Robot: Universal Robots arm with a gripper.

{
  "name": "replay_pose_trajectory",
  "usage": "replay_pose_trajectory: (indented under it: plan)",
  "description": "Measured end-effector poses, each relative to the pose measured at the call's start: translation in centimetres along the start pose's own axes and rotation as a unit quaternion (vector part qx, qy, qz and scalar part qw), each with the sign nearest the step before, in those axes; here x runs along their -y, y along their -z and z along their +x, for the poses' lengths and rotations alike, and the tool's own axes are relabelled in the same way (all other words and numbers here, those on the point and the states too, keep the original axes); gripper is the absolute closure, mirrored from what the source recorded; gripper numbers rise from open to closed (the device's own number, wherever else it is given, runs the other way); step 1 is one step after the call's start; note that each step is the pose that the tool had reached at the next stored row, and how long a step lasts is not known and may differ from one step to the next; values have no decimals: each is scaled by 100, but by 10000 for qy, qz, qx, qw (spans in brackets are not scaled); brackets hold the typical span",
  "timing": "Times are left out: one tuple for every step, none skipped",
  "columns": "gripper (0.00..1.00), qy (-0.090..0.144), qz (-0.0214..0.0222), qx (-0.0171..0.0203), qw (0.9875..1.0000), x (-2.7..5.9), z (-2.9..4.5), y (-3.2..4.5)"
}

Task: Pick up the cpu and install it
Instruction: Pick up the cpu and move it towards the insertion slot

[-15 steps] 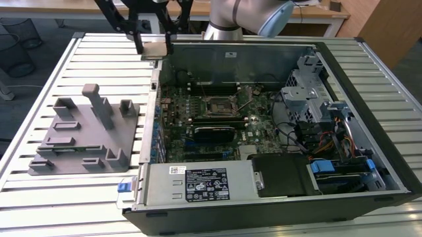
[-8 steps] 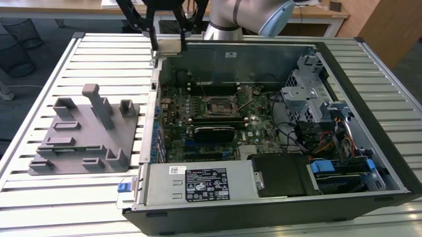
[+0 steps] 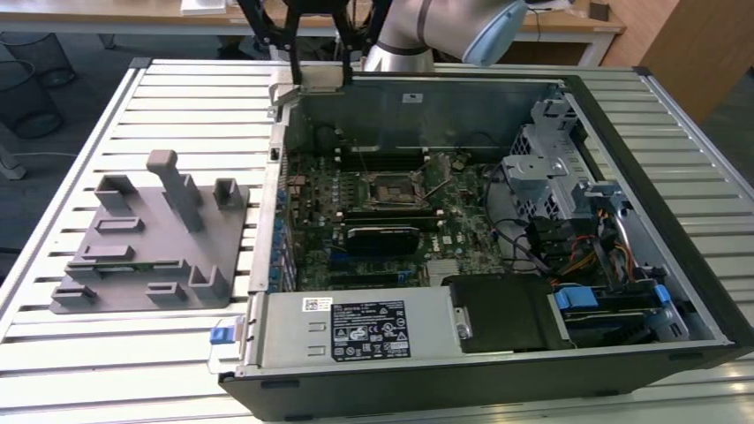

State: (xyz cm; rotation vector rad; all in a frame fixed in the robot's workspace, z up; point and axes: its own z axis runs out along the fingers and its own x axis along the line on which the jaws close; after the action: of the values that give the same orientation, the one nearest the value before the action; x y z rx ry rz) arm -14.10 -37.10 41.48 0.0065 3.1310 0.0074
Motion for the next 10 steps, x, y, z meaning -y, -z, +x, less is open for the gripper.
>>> replay_pose_trajectory:
  plan:
    - [46,0,0,0,10000,-11,-37,-3]
    - [46,-1,0,0,10000,-19,-76,-6]
    - [46,-1,0,0,10000,-24,-122,-9]
    - [46,0,0,0,10000,-26,-166,-11]
    - [46,0,0,0,10000,-27,-207,-12]
    - [46,-1,0,0,10000,-28,-252,-14]
    - [46,-1,0,0,10000,-29,-297,-16]
    - [46,0,0,0,10000,-29,-342,-18]
    - [46,-1,0,0,10000,-30,-391,-20]
    - [46,-1,0,0,10000,-31,-436,-22]
